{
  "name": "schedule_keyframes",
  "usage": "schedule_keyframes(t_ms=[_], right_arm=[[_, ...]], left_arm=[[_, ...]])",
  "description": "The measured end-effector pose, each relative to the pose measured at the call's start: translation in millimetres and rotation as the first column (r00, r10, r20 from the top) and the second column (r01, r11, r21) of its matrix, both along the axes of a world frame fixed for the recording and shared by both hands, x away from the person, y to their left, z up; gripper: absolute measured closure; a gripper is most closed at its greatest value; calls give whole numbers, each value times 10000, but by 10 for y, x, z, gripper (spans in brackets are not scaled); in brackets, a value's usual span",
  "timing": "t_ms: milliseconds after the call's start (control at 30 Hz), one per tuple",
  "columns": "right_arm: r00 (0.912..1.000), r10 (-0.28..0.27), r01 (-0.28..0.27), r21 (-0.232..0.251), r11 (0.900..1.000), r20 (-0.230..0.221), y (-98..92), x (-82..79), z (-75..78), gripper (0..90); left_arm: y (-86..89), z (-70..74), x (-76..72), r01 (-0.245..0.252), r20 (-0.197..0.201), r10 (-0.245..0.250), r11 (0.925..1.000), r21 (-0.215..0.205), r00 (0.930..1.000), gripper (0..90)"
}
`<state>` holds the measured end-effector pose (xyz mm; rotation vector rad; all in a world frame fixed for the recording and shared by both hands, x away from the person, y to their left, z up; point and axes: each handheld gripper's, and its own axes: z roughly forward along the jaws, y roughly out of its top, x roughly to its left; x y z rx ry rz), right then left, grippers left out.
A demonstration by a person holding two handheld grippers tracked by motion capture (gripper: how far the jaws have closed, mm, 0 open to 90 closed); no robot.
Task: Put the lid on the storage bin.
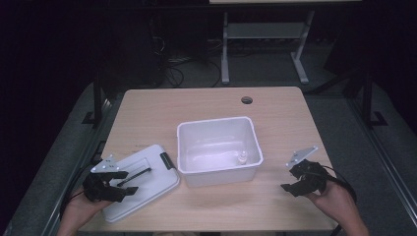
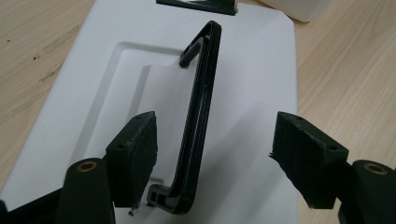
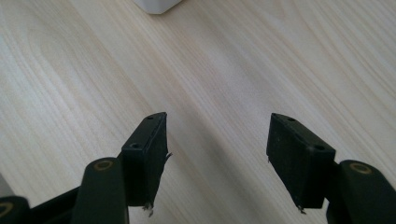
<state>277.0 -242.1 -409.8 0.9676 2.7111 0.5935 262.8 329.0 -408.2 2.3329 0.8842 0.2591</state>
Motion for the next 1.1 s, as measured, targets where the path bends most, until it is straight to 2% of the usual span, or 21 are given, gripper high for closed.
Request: schedule_keyframes(t_ms=[100, 300, 867, 1100], right_arm=[[9998, -104, 102, 121, 9999, 149, -19, -22, -31, 375], [9983, -320, 298, 433, 9986, 497, -41, -81, -103, 363], [9923, -727, 615, 1103, 9920, 1004, -49, -198, -275, 352], [9902, -871, 733, 1248, 9895, 1090, -88, -229, -307, 343]], left_arm=[[7, -10, 9, -14, -113, 14, 10000, 14, 9999, 304], [4, -4, 17, 23, -62, -23, 10000, 73, 10000, 304], [-84, -5, 80, 195, -202, -189, 9994, 303, 9996, 318], [-115, 20, 104, 137, -103, -130, 9975, 687, 9999, 352]])
